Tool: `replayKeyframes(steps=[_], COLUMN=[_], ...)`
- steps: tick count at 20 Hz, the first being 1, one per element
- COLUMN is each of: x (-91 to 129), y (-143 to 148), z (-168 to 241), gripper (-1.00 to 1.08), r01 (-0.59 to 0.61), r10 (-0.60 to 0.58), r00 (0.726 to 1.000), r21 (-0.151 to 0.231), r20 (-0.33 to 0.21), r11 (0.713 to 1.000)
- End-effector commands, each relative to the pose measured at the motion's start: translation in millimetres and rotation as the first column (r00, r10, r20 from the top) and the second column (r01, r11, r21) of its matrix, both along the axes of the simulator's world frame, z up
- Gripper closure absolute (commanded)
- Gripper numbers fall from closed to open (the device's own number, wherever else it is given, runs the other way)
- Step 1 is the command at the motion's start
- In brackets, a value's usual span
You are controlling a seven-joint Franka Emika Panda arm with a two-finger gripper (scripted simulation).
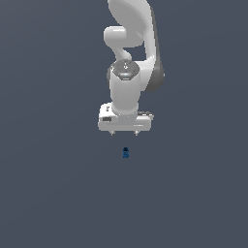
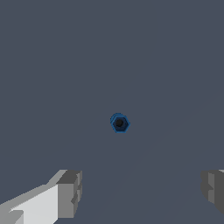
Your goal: Pick up the object and move it to a goal position.
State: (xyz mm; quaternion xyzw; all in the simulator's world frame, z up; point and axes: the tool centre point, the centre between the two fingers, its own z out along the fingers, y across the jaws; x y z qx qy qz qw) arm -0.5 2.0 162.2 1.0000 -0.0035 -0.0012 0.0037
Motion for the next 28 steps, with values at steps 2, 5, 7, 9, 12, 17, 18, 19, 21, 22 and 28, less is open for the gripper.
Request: replayKeyframes(steps=[2,5,7,9,12,17,18,19,21,22,28], x=[0,1,3,3,3,5,6,7,9,10,20], y=[0,8,17,22,24,22,22,21,20,19,14], z=[0,2,4,6,7,3,0,-2,-8,-11,-38], gripper=[-0.92,-0.92,-0.92,-0.92,-0.92,-0.92,-0.92,-0.92,-0.92,-0.92,-0.92], r01=[-0.001,-0.018,-0.038,-0.054,-0.060,-0.038,-0.029,-0.018,0.007,0.022,0.140], r10=[0.001,0.018,0.038,0.054,0.060,0.038,0.029,0.018,-0.007,-0.023,-0.140], r00=[1.000,1.000,0.999,0.999,0.998,0.999,1.000,1.000,1.000,1.000,0.990], r21=[0.000,0.007,0.015,0.021,0.022,0.021,0.021,0.021,0.021,0.020,0.016], r20=[0.000,0.002,0.003,0.005,0.005,0.004,0.004,0.004,0.004,0.003,0.002], r11=[1.000,1.000,0.999,0.998,0.998,0.999,0.999,1.000,1.000,1.000,0.990])
